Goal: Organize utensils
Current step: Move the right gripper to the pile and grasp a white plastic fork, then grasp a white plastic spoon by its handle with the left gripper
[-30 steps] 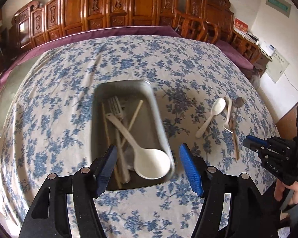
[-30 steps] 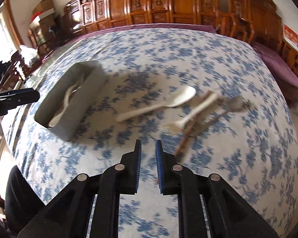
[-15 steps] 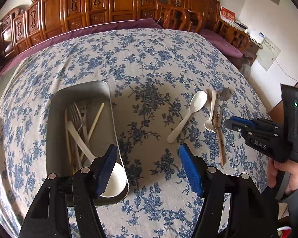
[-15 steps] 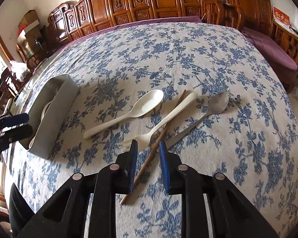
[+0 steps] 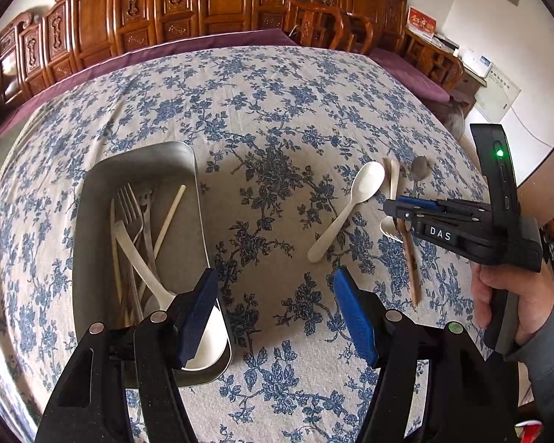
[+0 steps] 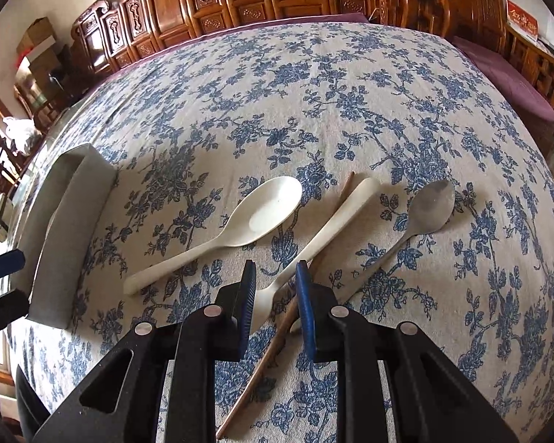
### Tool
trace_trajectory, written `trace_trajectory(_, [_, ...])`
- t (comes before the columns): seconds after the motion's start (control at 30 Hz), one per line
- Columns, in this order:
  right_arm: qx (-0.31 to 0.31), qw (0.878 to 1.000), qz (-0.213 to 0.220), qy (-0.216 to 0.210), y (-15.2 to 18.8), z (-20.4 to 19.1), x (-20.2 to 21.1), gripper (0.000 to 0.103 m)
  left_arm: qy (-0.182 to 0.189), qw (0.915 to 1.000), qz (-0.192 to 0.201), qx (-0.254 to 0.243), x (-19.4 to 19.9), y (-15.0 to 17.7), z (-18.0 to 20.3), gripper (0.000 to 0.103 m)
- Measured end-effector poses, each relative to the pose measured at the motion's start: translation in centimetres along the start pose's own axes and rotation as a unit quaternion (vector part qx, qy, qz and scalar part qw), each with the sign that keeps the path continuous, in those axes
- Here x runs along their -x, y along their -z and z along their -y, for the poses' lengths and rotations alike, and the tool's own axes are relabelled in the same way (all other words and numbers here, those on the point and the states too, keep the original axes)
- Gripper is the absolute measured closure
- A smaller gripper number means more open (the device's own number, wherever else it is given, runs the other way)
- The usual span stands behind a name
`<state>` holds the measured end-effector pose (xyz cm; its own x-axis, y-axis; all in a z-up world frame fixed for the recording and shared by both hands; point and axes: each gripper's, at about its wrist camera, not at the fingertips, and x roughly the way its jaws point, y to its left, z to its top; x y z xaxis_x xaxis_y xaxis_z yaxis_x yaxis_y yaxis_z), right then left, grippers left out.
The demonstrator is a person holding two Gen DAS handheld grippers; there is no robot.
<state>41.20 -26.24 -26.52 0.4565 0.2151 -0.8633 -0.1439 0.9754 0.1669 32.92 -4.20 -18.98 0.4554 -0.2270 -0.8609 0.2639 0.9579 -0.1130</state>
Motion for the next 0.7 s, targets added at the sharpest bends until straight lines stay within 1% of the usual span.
trace_trajectory(0.07, [0.0,1.0,-0.003,0.008,-0.3,-0.1,-0.2,0.079,0.002,1.0,0.0,0.002,0.0,0.0,-0.1,0.041])
trace_trajectory(0.17, [-0.003,1.0,-0.019,0.024,-0.8,-0.6,-0.9,0.079,0.004,1.0,0.0,0.003,-0.1,0.1,-0.1,0.041])
trace_trajectory(0.3, [0.013,0.999,-0.014,0.045,-0.9,-1.3,-1.3,0.079,0.006,1.0,-0.002,0.005,-0.3,0.2,-0.2,0.041])
trace_trajectory(0.37, [0.019,0.998,-0.015,0.057,-0.9,-1.5,-1.4,0.082,0.007,1.0,-0.002,0.004,-0.3,0.2,-0.1,0.041])
trace_trajectory(0.43, [0.022,0.997,-0.015,0.066,-0.9,-1.5,-1.4,0.091,0.007,1.0,-0.002,0.003,-0.4,0.1,0.0,0.041])
trace_trajectory(0.5, [0.016,0.998,-0.016,0.062,-0.9,-1.2,-1.3,0.096,0.007,1.0,-0.002,0.002,-0.6,-0.1,0.2,0.041])
trace_trajectory(0.57, [0.016,0.998,-0.011,0.064,-0.9,-1.1,-1.0,0.096,0.007,1.0,-0.002,-0.002,-0.8,-0.4,0.6,0.041])
trace_trajectory(0.7, [0.013,0.999,0.005,0.052,-0.8,-0.6,0.5,0.096,0.007,0.9999,-0.007,-0.013,-2.0,-1.2,1.8,0.041])
